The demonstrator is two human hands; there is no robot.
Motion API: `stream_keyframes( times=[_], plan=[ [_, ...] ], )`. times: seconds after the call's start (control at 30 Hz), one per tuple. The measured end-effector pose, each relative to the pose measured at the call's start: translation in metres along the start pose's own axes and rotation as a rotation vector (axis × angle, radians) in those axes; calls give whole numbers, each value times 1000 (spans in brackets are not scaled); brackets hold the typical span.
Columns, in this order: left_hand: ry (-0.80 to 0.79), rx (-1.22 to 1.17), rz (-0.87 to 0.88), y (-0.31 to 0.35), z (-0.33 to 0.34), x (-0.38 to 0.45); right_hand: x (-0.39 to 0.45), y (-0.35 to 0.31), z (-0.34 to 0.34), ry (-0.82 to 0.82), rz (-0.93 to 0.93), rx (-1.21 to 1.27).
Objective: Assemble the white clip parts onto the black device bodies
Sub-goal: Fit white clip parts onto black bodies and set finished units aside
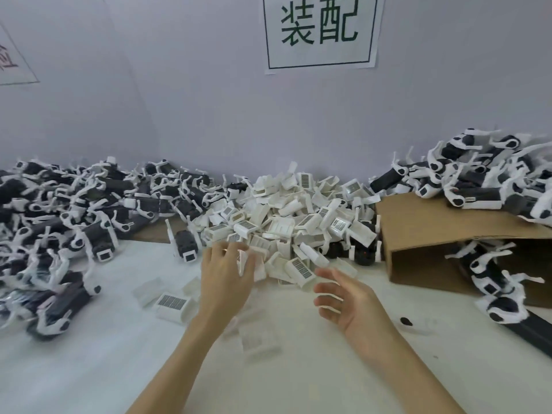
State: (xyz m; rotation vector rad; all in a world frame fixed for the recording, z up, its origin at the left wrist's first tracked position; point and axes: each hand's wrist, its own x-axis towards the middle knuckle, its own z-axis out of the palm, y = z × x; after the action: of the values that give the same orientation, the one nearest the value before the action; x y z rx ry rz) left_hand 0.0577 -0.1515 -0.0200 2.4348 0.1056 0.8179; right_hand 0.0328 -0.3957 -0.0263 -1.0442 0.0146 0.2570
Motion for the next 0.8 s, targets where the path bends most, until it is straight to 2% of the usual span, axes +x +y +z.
stream_keyframes(
  times=[0.1, 0.2, 0.3, 0.37, 0.43, 0.53, 0.63, 0.7, 0.77, 0.8],
  plan=[
    [-1, 131, -267, -24, -8, 22, 0, -1, -1, -36, 60, 50],
    [-170, 288, -422, -51, -16, 45, 2, -4, -1, -43, 90, 59],
    [-359, 342, -470, -72, -22, 67, 2, -7, -3, -48, 95, 47],
    [-433, 362, -440, -83, -25, 79, 1, -8, -5, -51, 85, 43],
    [-436, 384, -389, -90, -27, 87, 0, -8, -7, -44, 81, 47],
    [-285, 384, -296, -92, -30, 94, -2, -10, -7, -18, 86, 80],
    [-44, 196, -180, -70, -31, 91, -5, -12, -7, -1, 80, 111],
    [80, 88, -24, -49, -32, 81, -6, -13, -7, 0, 78, 123],
    [88, -108, 103, -24, -35, 66, -7, -15, -8, -3, 75, 129],
    [25, -266, 127, -11, -37, 57, -7, -16, -8, 0, 74, 126]
  ],
)
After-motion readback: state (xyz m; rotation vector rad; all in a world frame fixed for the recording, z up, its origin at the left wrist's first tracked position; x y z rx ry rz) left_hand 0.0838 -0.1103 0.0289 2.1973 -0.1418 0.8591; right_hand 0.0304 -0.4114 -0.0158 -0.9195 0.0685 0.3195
